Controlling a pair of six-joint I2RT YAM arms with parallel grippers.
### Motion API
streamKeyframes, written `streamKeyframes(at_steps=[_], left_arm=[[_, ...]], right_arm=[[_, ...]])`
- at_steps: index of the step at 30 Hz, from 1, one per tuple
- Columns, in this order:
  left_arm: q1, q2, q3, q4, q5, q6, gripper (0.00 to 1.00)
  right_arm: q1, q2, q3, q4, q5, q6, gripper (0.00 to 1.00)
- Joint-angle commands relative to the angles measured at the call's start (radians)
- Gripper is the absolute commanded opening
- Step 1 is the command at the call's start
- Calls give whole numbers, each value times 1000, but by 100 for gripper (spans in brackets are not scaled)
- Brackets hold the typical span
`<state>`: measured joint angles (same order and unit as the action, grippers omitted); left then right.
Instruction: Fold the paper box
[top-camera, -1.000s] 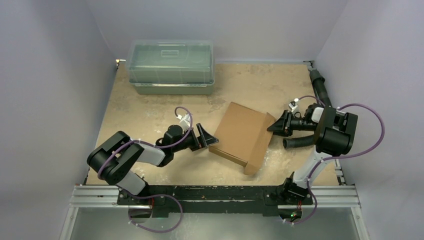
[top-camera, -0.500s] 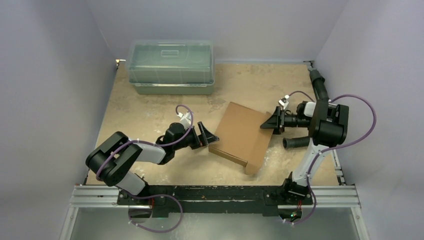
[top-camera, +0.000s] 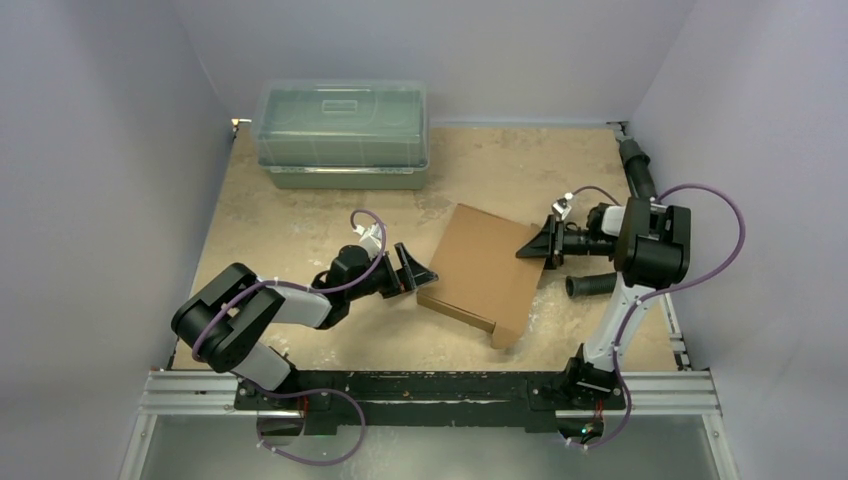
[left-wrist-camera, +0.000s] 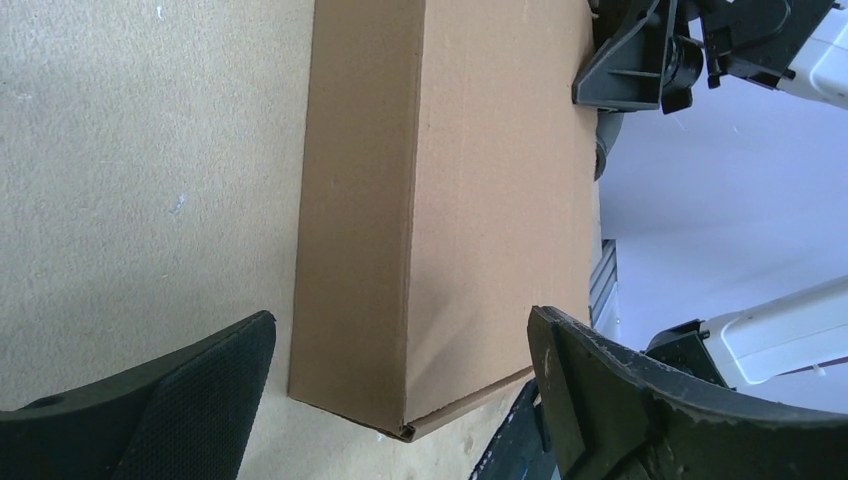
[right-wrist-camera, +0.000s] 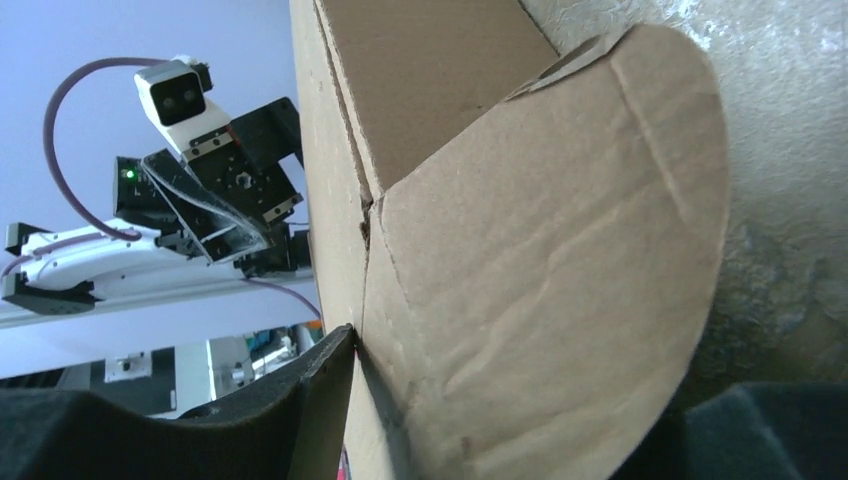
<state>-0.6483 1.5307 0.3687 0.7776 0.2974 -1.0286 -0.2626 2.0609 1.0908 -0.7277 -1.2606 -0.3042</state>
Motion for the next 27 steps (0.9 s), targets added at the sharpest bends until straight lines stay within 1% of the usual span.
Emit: streamKeyframes(at_steps=[1,3,7,16,20,27], left_arm=[[1,-22,6,32,-18,17,96],[3,-28,0,37,-18,16,96],[3,-40,-19,53,-18,8,97],[3,-12,-37,133,3,-28,97],[1,10,-33,173,17,-43,97],[-2,60,2,165,35,-48,98]], right_arm=[[-1,-64,-38,145,56,137,53],[-10,-56,-39,143,63,134,46],[-33,-27,-38,101,52,95,40],[-51,5,-35,60,35,49,37],[-67,41,-12,-12,10,-23,36],[-89,88,12,-108,-13,-131,34]])
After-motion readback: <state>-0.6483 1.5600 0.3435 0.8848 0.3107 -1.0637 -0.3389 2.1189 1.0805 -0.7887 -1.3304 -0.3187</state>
